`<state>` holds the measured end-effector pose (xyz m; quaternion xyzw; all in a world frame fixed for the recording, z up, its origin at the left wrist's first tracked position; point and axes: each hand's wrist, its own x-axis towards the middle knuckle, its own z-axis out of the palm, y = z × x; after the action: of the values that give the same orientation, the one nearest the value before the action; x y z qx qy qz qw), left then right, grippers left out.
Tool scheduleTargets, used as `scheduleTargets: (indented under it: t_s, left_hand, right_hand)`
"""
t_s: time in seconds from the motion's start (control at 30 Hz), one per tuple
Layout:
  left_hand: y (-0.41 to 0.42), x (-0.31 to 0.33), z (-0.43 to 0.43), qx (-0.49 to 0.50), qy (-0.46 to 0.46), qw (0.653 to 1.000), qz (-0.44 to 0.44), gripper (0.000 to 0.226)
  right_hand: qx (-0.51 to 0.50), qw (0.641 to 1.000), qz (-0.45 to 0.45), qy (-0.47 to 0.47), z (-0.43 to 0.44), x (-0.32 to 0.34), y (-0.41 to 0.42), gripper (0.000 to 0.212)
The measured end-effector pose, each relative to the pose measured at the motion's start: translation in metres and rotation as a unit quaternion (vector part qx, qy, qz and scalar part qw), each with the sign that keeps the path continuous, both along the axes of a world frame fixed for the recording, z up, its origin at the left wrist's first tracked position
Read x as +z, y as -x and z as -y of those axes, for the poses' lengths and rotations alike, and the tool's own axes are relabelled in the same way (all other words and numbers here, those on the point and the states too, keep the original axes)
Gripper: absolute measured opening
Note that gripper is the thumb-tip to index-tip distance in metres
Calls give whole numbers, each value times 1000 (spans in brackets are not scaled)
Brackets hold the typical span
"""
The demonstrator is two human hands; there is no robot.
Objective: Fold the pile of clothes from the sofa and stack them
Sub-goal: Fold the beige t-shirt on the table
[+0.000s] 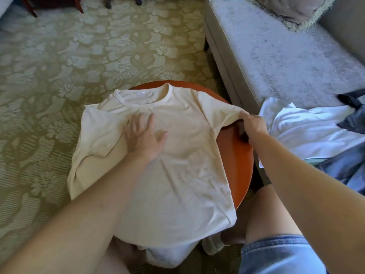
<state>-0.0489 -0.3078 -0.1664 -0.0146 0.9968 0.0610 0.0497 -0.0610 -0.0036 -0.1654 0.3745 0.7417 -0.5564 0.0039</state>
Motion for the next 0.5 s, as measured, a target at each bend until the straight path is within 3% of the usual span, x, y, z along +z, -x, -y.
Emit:
scheduleTargets:
  t_s: [0.2, 0.27, 0.4, 0.5]
  left_hand:
    - [-5, -6, -70, -100, -30, 994, 24, 66]
    - [-11, -14, -71, -97, -15, 995, 24, 64]
    - [-15, -18, -67, -94, -5, 996, 13, 63]
    - [-14, -18, -68, -93, -6, 996, 11, 63]
  right_hand:
    - [-5, 990, -137, 17, 9, 30, 17, 8]
    - [9, 989, -150, 1, 12, 42, 21, 8]
    - [31, 986, -150, 62, 11, 65, 29, 12]
    - [76, 987, -137, -34, 7, 73, 32, 14]
